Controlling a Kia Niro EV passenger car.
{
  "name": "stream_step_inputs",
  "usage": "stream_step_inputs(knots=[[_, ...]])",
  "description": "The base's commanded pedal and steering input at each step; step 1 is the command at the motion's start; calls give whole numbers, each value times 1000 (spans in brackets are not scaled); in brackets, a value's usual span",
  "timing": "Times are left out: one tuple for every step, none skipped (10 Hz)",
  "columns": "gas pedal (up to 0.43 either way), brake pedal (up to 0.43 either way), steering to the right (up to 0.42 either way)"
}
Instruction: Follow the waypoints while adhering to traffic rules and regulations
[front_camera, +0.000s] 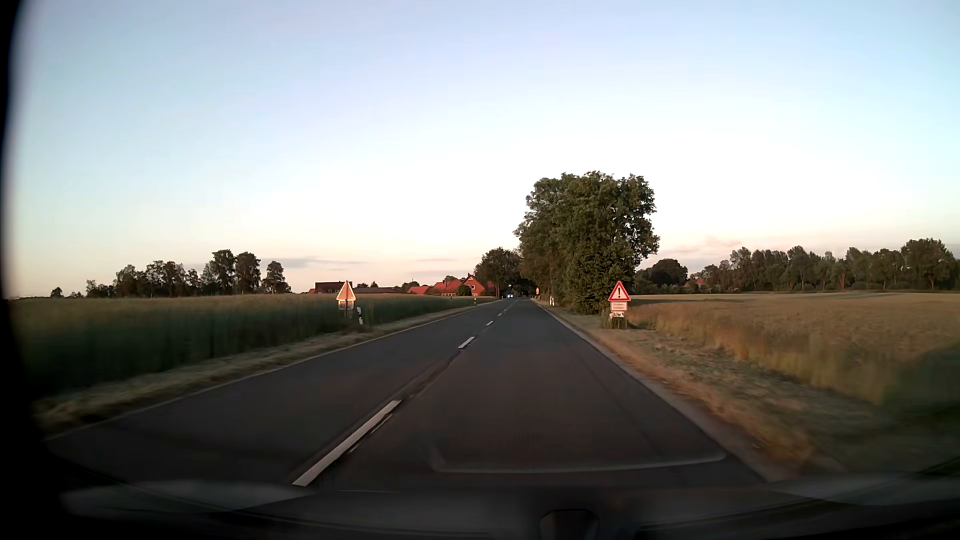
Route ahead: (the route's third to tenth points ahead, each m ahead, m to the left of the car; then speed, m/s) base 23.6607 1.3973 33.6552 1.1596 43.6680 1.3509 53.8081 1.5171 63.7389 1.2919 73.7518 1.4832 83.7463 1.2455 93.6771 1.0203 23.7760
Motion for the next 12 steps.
stream_step_inputs(knots=[[287, 6, 4], [287, 6, 4], [287, 6, 4], [287, 6, 4], [287, 6, 5], [287, 6, 5], [287, 12, 5], [287, 6, 5], [287, 6, 5], [287, 6, 4], [287, 6, 4], [287, 6, 3]])
